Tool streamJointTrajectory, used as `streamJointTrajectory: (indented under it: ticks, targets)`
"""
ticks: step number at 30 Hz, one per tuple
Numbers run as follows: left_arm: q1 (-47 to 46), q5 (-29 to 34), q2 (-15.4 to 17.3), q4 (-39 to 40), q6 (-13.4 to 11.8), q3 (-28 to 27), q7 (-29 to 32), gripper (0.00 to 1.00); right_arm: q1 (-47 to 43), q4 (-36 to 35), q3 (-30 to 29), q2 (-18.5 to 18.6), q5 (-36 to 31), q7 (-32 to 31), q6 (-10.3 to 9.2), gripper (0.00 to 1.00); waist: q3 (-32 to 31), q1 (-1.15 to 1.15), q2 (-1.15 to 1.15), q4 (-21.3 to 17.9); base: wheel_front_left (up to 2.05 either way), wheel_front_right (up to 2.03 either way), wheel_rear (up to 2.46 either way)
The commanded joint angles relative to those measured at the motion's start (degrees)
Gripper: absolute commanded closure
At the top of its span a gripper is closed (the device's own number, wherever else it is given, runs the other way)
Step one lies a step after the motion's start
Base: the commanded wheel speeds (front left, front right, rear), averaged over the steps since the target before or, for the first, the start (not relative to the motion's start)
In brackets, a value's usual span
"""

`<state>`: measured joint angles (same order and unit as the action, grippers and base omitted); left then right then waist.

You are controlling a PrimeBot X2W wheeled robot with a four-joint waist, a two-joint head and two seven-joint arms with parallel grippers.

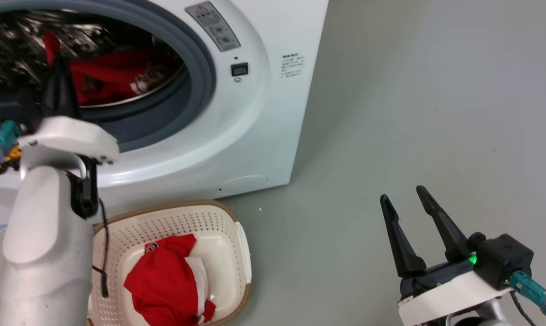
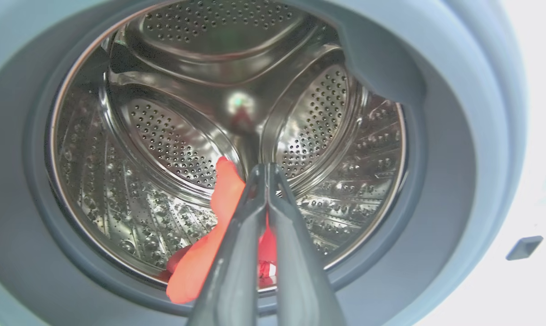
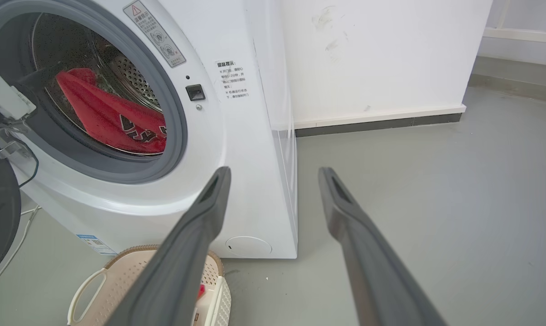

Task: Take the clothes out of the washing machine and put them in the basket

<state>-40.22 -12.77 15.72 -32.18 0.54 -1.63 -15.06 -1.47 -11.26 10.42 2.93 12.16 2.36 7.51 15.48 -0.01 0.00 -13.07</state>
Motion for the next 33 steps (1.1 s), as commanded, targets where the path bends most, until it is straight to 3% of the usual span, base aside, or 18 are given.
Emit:
streamJointTrajectory:
  ticks: [1, 15, 23, 33]
  targets:
    - [2.0, 0.2, -0.6, 1.1, 0.7, -0.1, -0.2, 1.0, -1.2, -0.4, -0.2, -0.1, 0.0, -0.3, -0.04, 0.0, -2.4, 0.01, 0.0, 1.4, 0.0, 0.0, 0.0]
    - [12.9, 0.4, -4.7, 16.0, 0.7, 2.2, 1.7, 1.0, -4.2, -2.4, -2.0, -0.1, -0.4, -2.1, -0.04, 0.0, -7.8, 0.01, 0.0, 6.1, 0.0, 0.0, 0.0]
    - [23.6, 0.7, -6.4, 34.5, -1.9, 4.1, 7.9, 1.0, -5.9, -4.0, -2.2, -0.1, -1.1, -3.2, -0.04, 0.0, -8.6, 0.01, 0.0, 9.7, 0.0, 0.0, 0.0]
    - [34.9, 1.4, -6.7, 51.8, -5.1, 4.6, 14.1, 1.0, -6.3, -5.0, -2.4, -0.1, -1.6, -4.1, -0.04, 0.0, -7.8, 0.01, 0.0, 12.6, 0.0, 0.0, 0.0]
